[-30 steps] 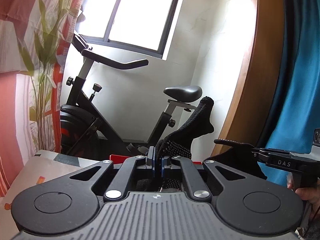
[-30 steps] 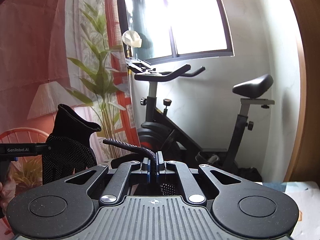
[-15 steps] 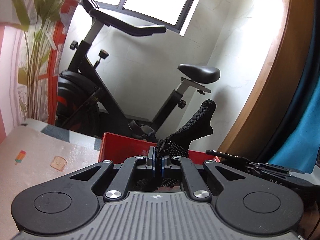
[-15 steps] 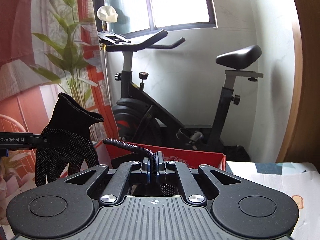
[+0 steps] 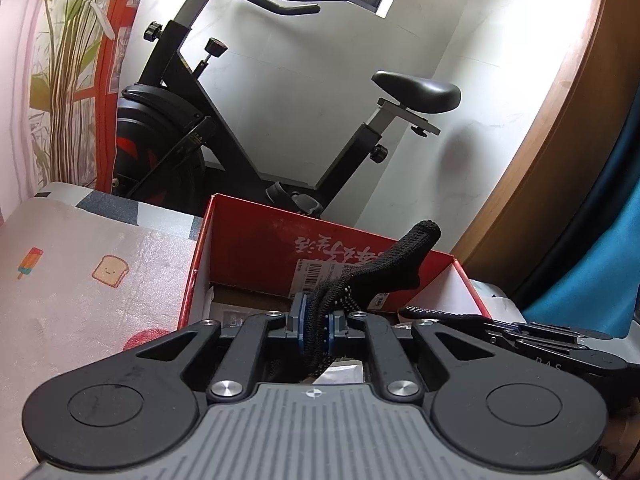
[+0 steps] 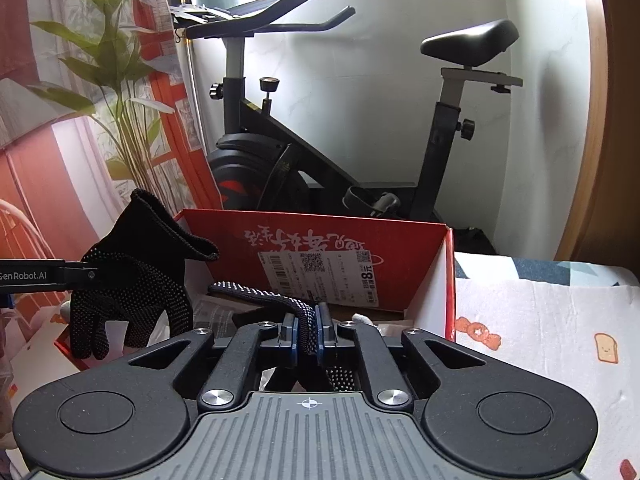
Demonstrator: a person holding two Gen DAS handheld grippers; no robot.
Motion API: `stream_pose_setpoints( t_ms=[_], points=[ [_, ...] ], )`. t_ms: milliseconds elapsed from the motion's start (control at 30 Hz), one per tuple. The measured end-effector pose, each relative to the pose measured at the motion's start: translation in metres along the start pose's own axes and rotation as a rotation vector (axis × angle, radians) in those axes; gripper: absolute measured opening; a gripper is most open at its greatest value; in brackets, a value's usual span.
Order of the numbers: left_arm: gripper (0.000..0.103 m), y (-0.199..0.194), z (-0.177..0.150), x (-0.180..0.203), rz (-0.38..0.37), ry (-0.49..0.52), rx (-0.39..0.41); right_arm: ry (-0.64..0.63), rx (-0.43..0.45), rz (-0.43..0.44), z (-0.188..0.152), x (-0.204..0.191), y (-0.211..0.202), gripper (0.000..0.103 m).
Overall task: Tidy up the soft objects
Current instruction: 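Lift both gloves with both tools and carry them over the red box, then open both tools to drop the gloves into the box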
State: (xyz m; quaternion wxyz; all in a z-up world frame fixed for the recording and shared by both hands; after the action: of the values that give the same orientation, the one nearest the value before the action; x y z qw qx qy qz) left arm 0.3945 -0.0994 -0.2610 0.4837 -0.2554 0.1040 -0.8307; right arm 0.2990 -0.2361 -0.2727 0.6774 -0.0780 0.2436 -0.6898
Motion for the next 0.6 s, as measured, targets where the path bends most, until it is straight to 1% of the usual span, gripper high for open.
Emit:
stream_pose_setpoints(
  t_ms=[33, 67, 100, 133, 200, 233, 267, 300, 333, 367, 400, 433, 467, 500, 600],
  points=[
    [0.029, -0.001, 0.001, 0.001, -0.008, 0.006, 0.003, 0.005, -0.004, 0.003, -0.001, -0.001, 0.0, 0.014],
    [0.049, -0.004, 0.003, 0.001, -0.006, 0.014, 0.012, 0.009, -0.003, 0.008, 0.0, -0.001, -0.001, 0.019],
    [0.057, -0.007, 0.005, 0.001, -0.001, 0.021, 0.028, 0.009, 0.0, 0.008, 0.0, -0.002, -0.002, 0.021],
    [0.063, -0.01, 0.008, 0.001, 0.002, 0.029, 0.047, 0.008, 0.003, 0.008, 0.001, -0.003, -0.003, 0.025],
    [0.065, -0.015, 0.012, 0.002, 0.003, 0.035, 0.062, 0.013, 0.01, 0.004, 0.004, -0.004, -0.006, 0.036],
    [0.069, -0.017, 0.013, 0.003, 0.0, 0.037, 0.063, 0.018, 0.015, 0.0, 0.006, -0.003, -0.008, 0.047],
    [0.075, -0.019, 0.014, 0.003, 0.0, 0.041, 0.064, 0.026, 0.021, 0.0, 0.007, -0.003, -0.01, 0.055],
    [0.079, -0.021, 0.015, 0.004, -0.001, 0.045, 0.066, 0.035, 0.024, 0.0, 0.009, -0.002, -0.013, 0.057],
    [0.093, -0.023, 0.015, 0.005, -0.012, 0.049, 0.067, 0.042, 0.025, -0.002, 0.01, -0.002, -0.015, 0.063],
    [0.103, -0.025, 0.016, 0.006, -0.028, 0.047, 0.068, 0.05, 0.026, 0.0, 0.011, -0.002, -0.017, 0.071],
    [0.103, -0.027, 0.016, 0.006, -0.039, 0.046, 0.076, 0.057, 0.025, 0.004, 0.011, -0.002, -0.019, 0.075],
    [0.103, -0.029, 0.017, 0.006, -0.038, 0.05, 0.079, 0.062, 0.021, 0.007, 0.011, -0.002, -0.021, 0.082],
    [0.103, -0.031, 0.017, 0.005, -0.032, 0.057, 0.075, 0.061, 0.019, 0.005, 0.011, -0.003, -0.023, 0.086],
    [0.103, -0.031, 0.016, 0.005, -0.025, 0.064, 0.068, 0.056, 0.02, 0.0, 0.011, -0.003, -0.025, 0.088],
    [0.103, -0.036, 0.015, 0.004, -0.004, 0.095, 0.061, 0.055, 0.016, -0.014, 0.012, -0.004, -0.03, 0.098]
  ],
)
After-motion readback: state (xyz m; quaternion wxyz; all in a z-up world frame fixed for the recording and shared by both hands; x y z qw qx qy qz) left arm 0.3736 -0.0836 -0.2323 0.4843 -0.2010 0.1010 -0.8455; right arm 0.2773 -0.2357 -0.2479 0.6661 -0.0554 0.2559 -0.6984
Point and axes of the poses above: each gripper's, at about its wrist camera, not at the fingertips, and y roughly the way its jaws point, x to its right, z to its top, the point moved 9 cm from there along y, roughly the way its jaws point, and after that the axes turned 8 degrees about x, right-handed, at the moved point
